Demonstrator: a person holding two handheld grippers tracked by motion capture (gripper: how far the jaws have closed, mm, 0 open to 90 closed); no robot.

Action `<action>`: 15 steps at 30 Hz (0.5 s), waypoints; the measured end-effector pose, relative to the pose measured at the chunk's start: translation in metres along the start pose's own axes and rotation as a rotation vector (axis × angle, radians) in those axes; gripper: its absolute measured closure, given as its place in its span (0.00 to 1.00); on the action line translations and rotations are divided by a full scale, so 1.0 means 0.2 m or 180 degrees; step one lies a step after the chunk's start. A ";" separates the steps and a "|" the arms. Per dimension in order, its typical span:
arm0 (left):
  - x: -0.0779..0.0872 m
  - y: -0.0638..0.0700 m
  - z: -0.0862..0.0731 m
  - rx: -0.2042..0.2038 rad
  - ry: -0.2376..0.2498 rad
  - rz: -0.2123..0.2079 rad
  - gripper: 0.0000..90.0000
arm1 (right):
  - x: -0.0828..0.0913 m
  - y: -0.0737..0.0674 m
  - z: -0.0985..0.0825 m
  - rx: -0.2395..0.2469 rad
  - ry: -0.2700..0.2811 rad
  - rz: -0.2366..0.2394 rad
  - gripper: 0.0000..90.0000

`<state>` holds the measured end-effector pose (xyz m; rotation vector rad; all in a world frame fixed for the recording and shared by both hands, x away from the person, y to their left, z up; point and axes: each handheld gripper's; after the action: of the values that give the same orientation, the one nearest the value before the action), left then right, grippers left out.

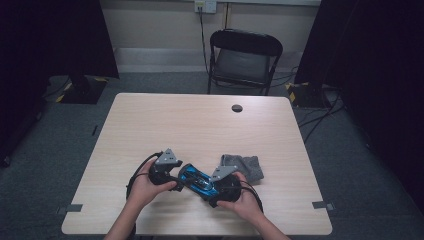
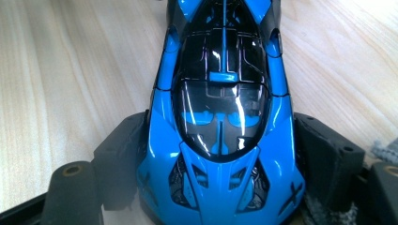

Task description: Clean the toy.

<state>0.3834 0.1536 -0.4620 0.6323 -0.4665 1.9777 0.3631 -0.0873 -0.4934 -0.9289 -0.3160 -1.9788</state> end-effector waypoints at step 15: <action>-0.06 -0.01 0.01 -0.0209 -0.0043 -0.0254 0.19 | -0.02 0.06 0.01 0.0302 -0.0007 0.0362 0.27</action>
<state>0.3910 0.1457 -0.4685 0.6142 -0.5049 1.8763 0.3754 -0.0908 -0.4955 -0.8699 -0.3477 -1.8430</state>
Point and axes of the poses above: each handheld gripper's, and its own axes: x roughly backward along the jaws, z roughly out of its top, y roughly to its right, and after that the axes turned 11 degrees about -x, right-handed
